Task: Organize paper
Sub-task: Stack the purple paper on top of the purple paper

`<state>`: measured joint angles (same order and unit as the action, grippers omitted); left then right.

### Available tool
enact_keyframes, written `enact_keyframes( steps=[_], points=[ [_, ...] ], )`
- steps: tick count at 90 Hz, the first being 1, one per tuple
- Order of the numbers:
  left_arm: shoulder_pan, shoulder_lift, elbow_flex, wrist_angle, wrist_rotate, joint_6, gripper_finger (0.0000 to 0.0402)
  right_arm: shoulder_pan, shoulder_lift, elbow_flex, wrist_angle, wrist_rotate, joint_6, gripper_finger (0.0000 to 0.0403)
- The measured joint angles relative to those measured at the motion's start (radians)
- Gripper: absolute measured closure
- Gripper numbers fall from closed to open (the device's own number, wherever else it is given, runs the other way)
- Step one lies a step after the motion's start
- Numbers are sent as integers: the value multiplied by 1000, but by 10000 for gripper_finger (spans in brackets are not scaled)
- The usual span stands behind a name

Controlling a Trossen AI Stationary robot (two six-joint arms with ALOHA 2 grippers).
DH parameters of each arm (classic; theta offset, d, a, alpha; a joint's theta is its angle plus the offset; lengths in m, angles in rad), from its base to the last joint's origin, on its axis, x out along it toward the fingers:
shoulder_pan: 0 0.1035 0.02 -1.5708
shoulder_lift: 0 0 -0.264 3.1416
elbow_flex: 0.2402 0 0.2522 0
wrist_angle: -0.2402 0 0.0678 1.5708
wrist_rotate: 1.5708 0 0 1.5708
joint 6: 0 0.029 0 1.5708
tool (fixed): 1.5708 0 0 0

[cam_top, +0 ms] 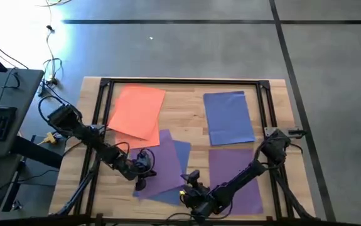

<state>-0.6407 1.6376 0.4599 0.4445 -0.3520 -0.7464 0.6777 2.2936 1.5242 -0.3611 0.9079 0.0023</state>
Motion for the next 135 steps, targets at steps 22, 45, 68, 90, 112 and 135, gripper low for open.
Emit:
enact_keyframes(
  steps=[22, 45, 68, 90, 112, 135],
  points=[
    [0, 36, 0, 52, 2, 16, 402, -44, 0, 0, 51, -3, -160, 150],
    [-1, 40, 0, 69, 0, 25, 402, -84, 2, -2, 104, -7, -216, 190],
    [-3, 40, 0, 83, 31, 51, 402, -86, 3, 20, 115, -235, -181, 201],
    [-9, 36, 0, 131, 29, 87, 402, -75, -1, 29, 77, -115, -109, 201],
    [-31, 18, 65, 45, -13, 166, 402, -121, -42, 32, -3, -403, 16, 211],
    [-37, 18, 148, -302, -201, 111, 402, -197, -42, 32, 41, -478, 93, 213]
  ],
)
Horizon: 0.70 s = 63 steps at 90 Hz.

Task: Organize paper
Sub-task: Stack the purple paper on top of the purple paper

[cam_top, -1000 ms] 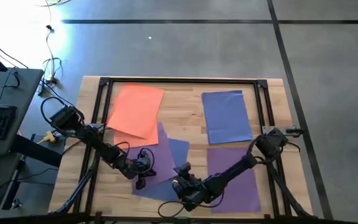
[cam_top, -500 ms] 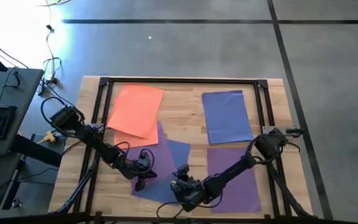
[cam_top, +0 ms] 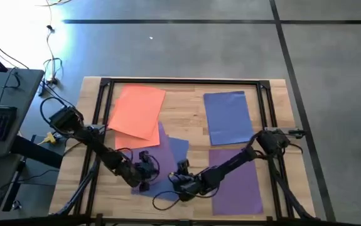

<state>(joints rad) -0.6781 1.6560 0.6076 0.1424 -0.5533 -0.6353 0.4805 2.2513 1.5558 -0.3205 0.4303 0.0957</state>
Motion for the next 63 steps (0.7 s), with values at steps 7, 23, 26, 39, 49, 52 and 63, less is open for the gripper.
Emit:
enact_keyframes(
  steps=[7, 23, 26, 39, 49, 52, 63],
  points=[
    [1, 9, 0, -2, 1, -13, 402, -40, 0, 0, 9, -90, 77, 207],
    [1, 63, 1, 56, 36, 14, 402, -100, 0, 0, 14, -179, 160, 172],
    [1, 74, 1, 74, 39, 17, 402, -109, 0, 0, 15, -200, 169, 163],
    [-2, 111, 2, 172, 72, 55, 402, -136, 6, 2, 9, -302, 200, 142],
    [-4, 92, 0, 187, 86, 96, 402, -131, 16, 6, -4, -319, 202, 156],
    [-4, 80, 0, 180, 87, 99, 402, -124, 16, 6, -11, -318, 211, 166],
    [-5, 28, 0, 143, 81, 98, 402, -85, 13, 5, -25, -317, 234, 223]
  ],
)
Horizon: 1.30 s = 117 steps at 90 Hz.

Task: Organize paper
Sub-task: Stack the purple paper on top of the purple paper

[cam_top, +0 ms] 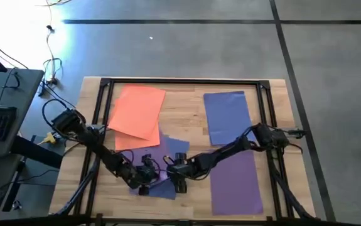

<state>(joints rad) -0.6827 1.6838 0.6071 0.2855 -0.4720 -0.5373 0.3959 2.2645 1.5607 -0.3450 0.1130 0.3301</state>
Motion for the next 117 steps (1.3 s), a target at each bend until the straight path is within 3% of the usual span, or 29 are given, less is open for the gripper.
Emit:
enact_keyframes(
  steps=[16, 28, 40, 64, 76, 93, 107, 117],
  points=[
    [-6, -28, 0, -17, -32, 0, 402, 41, -4, -2, 8, 8, 18, 300],
    [-7, -26, 0, -27, -31, -10, 402, 56, -4, -3, 13, 32, 37, 324],
    [-6, -7, 0, -28, -21, -22, 402, 56, -12, -4, 11, 23, 58, 309],
    [-6, 72, 2, 21, -4, -45, 402, 57, -59, -8, 13, 45, 43, 208],
    [-4, 101, 3, 74, 3, -37, 402, 57, -51, -8, 14, 108, 22, 182],
    [-4, 105, 3, 86, 9, -28, 402, 78, -41, -8, 16, 221, -86, 200],
    [-4, 106, 2, 87, 8, -27, 402, 102, -40, -6, 59, 233, -315, 240],
    [-4, 106, 2, 86, 6, -27, 402, 106, -35, -6, 90, 211, -394, 274]
  ],
)
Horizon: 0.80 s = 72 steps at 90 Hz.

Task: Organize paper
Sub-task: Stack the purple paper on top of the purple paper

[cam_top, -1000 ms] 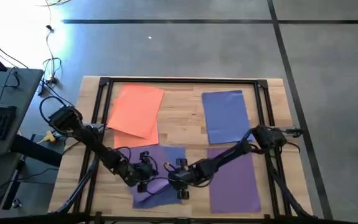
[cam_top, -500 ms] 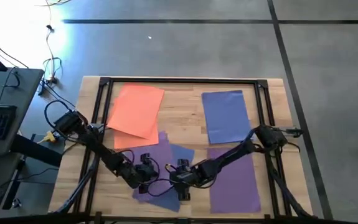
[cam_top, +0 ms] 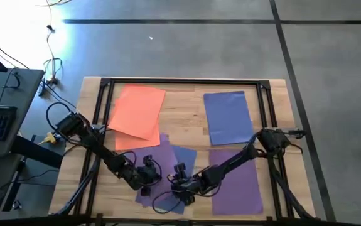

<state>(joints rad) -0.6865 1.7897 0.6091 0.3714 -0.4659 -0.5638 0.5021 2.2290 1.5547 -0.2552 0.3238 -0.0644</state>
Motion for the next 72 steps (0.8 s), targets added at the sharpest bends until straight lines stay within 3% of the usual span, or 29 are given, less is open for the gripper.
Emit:
enact_keyframes(
  steps=[22, 41, 58, 65, 72],
  points=[
    [1, -43, -3, -26, -32, 63, 402, 7, 8, 0, 7, 44, 41, 393],
    [-10, -257, 57, -119, -66, 188, 402, 62, -52, 0, -93, 239, 120, 403],
    [-31, -472, 99, -158, -202, 348, 402, 164, -203, 2, -358, 411, 269, 403],
    [-36, -527, 99, -160, -240, 383, 402, 223, -273, 2, -484, 424, 337, 403],
    [-36, -558, 100, -159, -267, 394, 402, 284, -335, 3, -582, 372, 434, 403]
  ],
)
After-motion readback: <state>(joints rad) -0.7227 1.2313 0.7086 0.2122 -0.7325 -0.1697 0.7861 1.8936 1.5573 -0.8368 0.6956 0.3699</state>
